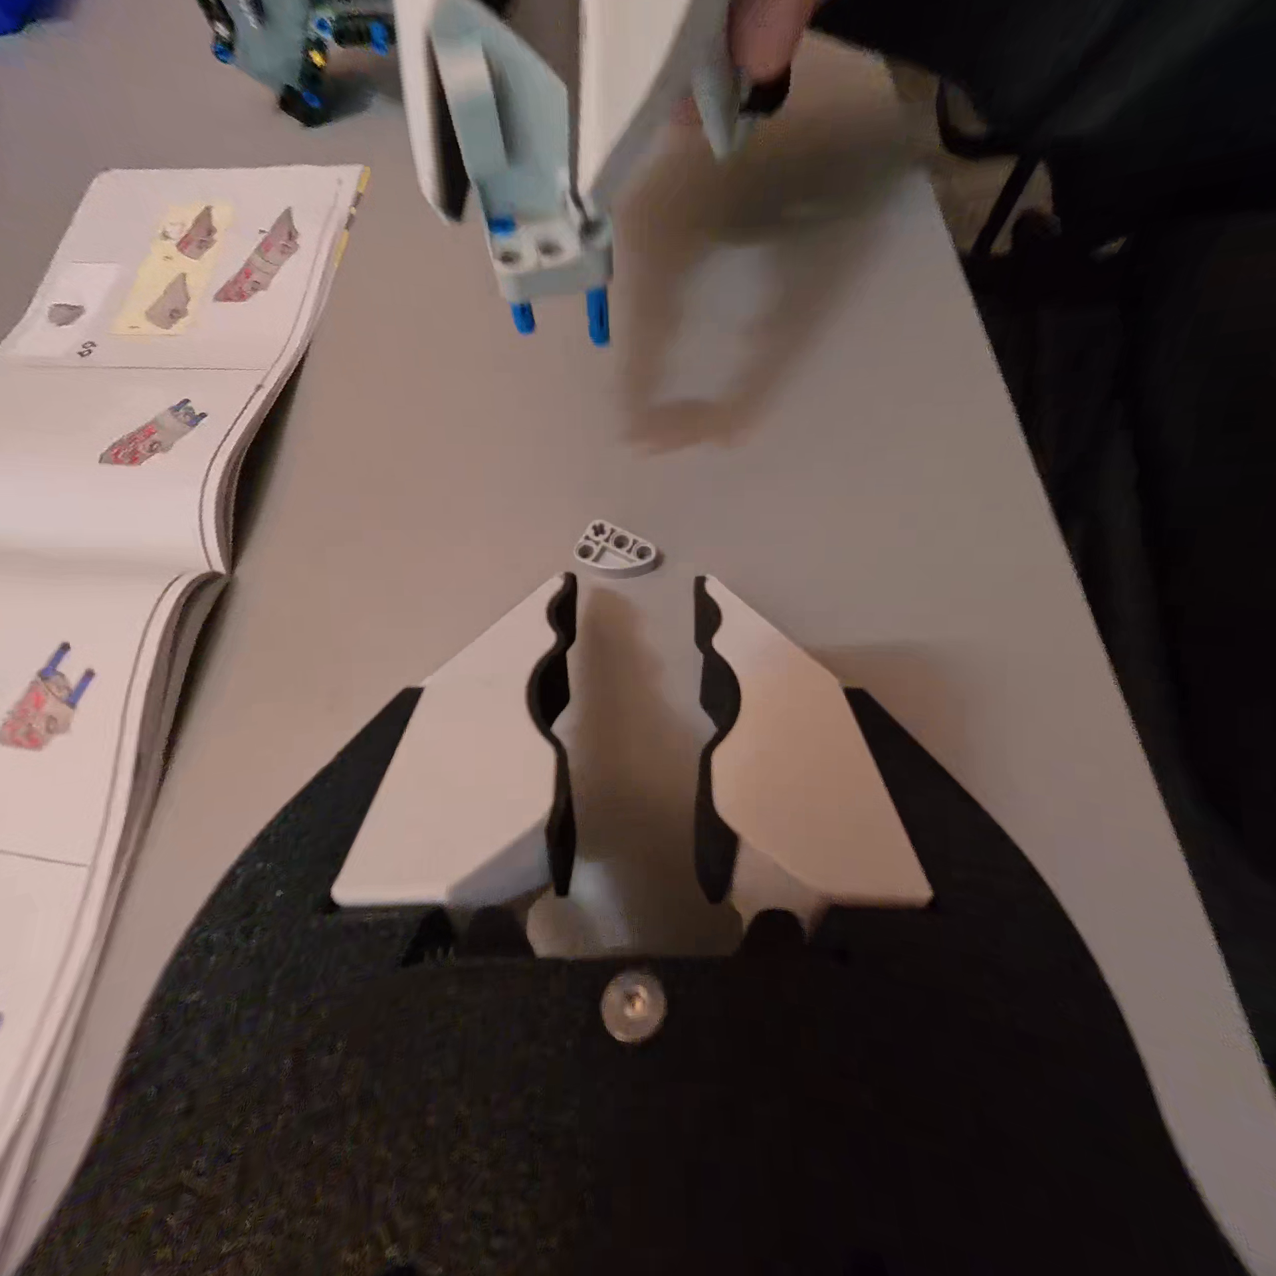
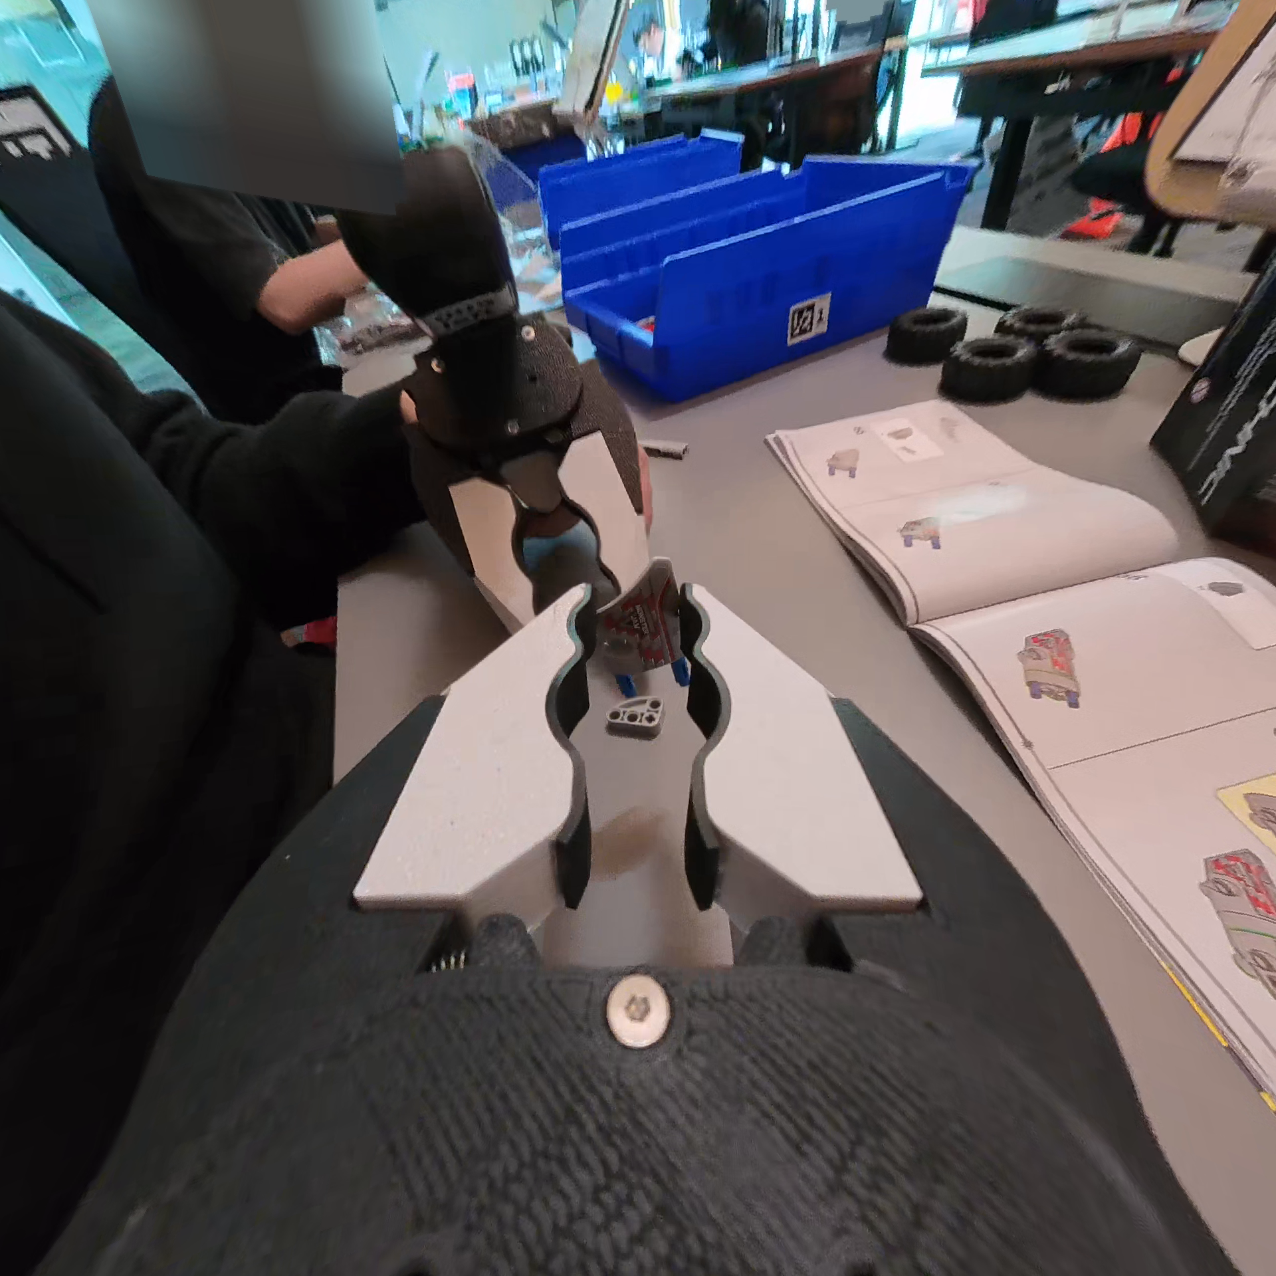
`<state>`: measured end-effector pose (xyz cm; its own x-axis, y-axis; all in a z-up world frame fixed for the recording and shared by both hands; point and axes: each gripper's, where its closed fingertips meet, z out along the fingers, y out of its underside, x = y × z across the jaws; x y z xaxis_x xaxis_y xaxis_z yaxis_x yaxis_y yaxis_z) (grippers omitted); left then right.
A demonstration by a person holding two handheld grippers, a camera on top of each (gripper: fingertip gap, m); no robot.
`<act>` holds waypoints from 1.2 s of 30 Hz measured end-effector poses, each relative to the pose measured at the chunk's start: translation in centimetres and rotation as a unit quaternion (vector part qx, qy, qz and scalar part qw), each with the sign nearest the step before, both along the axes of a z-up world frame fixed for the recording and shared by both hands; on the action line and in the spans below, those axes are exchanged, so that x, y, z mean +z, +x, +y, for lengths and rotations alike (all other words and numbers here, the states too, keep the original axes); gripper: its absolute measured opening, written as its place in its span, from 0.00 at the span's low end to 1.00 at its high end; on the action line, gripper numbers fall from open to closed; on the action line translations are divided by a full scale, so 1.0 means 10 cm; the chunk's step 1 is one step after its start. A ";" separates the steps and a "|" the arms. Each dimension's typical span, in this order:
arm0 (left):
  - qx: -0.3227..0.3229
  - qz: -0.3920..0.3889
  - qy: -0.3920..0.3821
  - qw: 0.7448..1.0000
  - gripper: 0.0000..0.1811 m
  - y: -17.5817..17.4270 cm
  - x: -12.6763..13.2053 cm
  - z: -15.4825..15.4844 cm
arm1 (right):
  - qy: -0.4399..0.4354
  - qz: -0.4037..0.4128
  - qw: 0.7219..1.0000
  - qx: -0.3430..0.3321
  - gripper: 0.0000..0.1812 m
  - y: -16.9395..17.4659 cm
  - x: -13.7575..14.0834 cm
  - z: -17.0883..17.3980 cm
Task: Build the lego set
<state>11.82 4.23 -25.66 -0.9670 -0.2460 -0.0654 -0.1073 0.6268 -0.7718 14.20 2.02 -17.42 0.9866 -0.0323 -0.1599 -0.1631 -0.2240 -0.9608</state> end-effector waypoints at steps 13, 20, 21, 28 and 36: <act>-0.209 -0.068 0.140 0.965 0.11 0.19 0.09 -0.11 | 0.058 -0.001 0.998 0.015 0.12 -0.17 0.01 -0.26; -0.296 -0.073 0.249 0.919 0.14 0.28 0.13 -0.18 | 0.072 -0.007 0.997 0.016 0.12 -0.22 0.05 -0.34; -0.300 -0.072 0.258 0.916 0.14 0.28 0.12 -0.19 | 0.073 -0.007 0.997 0.017 0.12 -0.22 0.05 -0.35; -0.293 -0.053 0.262 0.918 0.13 0.24 -0.01 -0.14 | 0.081 -0.008 0.997 0.018 0.12 -0.23 0.04 -0.39; -0.270 -0.128 0.191 0.935 0.00 0.15 0.08 -0.10 | 0.081 -0.010 0.997 0.014 0.12 -0.21 0.04 -0.39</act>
